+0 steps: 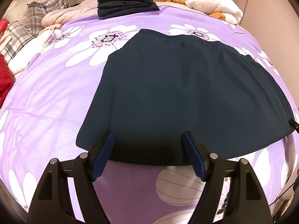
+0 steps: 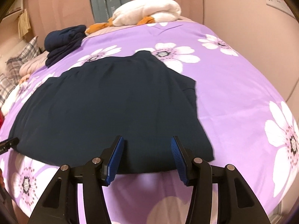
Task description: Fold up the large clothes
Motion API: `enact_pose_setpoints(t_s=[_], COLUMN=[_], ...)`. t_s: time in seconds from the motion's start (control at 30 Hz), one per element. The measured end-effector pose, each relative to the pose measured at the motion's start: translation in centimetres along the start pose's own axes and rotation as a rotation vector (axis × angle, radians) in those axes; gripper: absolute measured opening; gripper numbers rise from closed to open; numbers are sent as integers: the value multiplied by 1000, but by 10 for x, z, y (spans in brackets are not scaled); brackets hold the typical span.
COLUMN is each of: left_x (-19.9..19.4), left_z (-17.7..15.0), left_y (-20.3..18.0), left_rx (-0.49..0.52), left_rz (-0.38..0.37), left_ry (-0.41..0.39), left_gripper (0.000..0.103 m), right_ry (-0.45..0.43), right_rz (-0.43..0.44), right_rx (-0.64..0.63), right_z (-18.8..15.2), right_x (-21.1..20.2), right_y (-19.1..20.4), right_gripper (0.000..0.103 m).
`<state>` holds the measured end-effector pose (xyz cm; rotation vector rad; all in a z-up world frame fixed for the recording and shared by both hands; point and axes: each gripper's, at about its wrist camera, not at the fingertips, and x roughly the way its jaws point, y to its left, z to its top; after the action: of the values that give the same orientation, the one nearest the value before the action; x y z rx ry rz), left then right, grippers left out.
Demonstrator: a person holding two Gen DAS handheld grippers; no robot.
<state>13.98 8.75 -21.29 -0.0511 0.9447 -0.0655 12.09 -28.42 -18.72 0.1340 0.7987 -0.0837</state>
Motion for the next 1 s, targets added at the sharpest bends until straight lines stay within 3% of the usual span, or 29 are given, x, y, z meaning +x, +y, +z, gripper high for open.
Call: enact_pose_setpoints(t_s=[0.47,0.63,0.77,0.87,1.0], left_x=[-8,-13,-21,-22,-12], left_z=[-5,-8,-16,-21,-28], left_y=[12,37,77,105,127], left_rx=[-25,-126,-310,-446,-614], left_rz=[23,44,-62,-193,-381], left_ry=[-3,13,42,75,121], left_gripper=[75,78,78,82,82], right_ry=[0,9,20,37,68], right_rz=[-50,-85,-61,86,202], right_rx=[55,90,154,299,443], right_z=[-4,-10,-16,-24,-29], right_x=[-8,-13,-20,-24,-18], right_y=[-24,-35,-49,-67,-81], right_gripper=[51,51,52,71,72])
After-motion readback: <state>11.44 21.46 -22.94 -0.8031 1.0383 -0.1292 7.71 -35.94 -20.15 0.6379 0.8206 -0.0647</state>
